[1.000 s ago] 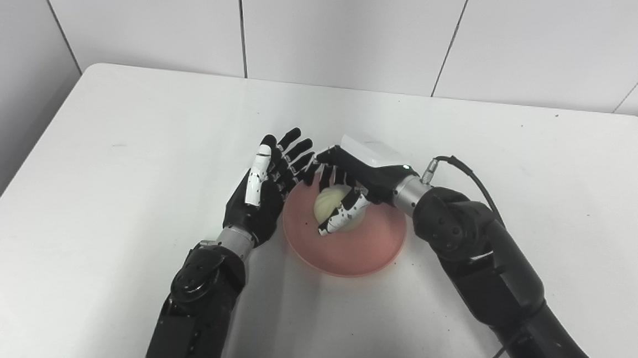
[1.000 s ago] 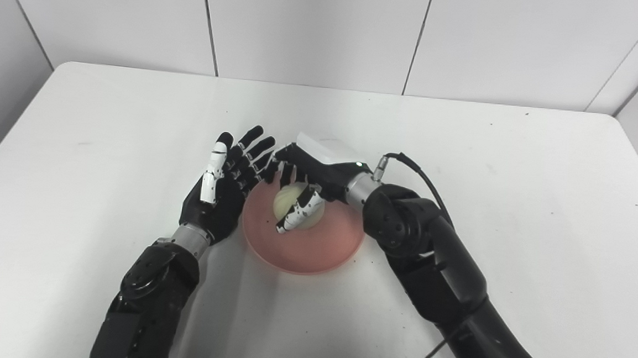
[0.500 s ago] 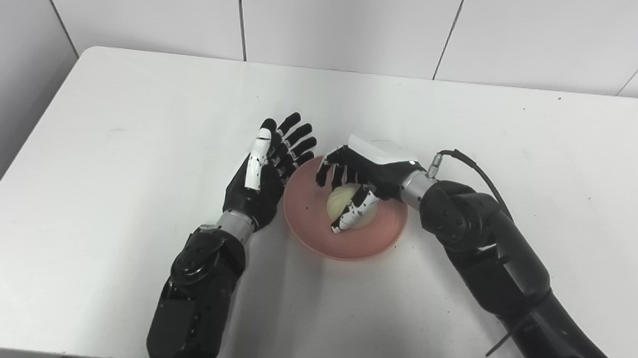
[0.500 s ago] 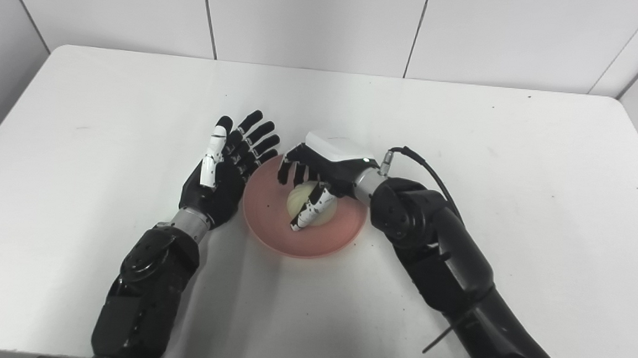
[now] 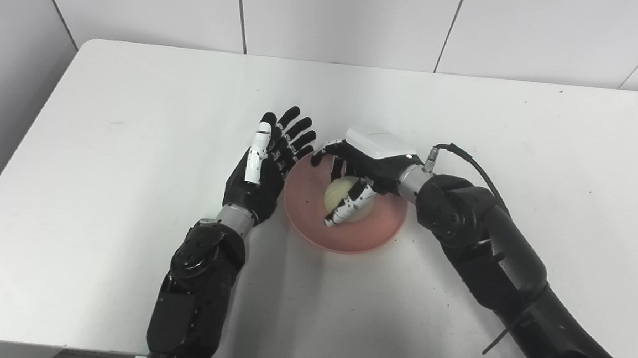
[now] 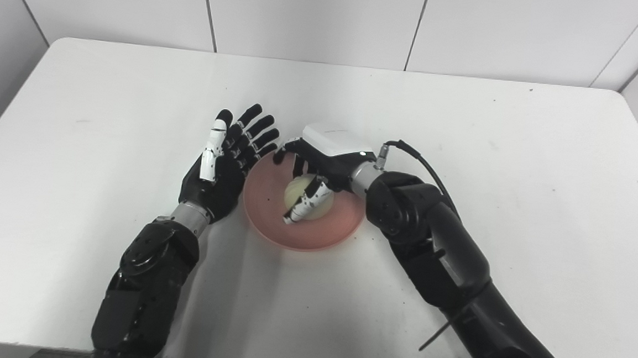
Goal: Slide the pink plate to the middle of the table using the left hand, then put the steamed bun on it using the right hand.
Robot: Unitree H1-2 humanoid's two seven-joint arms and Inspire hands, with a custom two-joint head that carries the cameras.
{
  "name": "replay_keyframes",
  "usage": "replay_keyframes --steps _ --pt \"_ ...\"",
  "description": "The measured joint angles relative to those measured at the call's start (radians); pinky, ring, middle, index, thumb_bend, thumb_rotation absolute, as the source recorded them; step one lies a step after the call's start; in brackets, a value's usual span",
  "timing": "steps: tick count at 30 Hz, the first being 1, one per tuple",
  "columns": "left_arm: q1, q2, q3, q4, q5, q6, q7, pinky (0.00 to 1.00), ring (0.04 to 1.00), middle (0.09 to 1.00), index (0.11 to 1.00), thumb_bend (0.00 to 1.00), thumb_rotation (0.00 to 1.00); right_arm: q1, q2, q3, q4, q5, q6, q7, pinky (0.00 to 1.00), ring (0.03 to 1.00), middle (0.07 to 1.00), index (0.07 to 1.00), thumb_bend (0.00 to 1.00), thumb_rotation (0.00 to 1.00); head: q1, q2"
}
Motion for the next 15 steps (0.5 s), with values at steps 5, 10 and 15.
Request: replay_keyframes --steps 5,10,15 --pt "0.0 0.001 0.001 0.0 0.0 0.0 0.0 0.95 0.958 0.942 0.928 0.52 1.0 0.001 -0.006 -0.003 -0.054 -0.008 0.042 0.066 0.57 0.866 0.998 1.0 0.97 0.81 -0.017 0.0" --pt "0.0 0.001 0.007 -0.007 -0.002 0.013 0.0 0.96 0.968 0.942 0.92 0.5 1.0 0.005 -0.005 -0.006 -0.111 -0.008 0.086 0.124 0.53 0.841 1.0 1.0 1.0 0.89 -0.017 0.0" --pt "0.0 -0.001 0.013 -0.014 -0.002 0.025 0.0 0.94 0.946 0.93 0.908 0.52 1.0 0.005 -0.007 -0.015 -0.181 -0.007 0.114 0.164 0.54 0.838 1.0 1.0 0.97 0.91 -0.017 0.0"
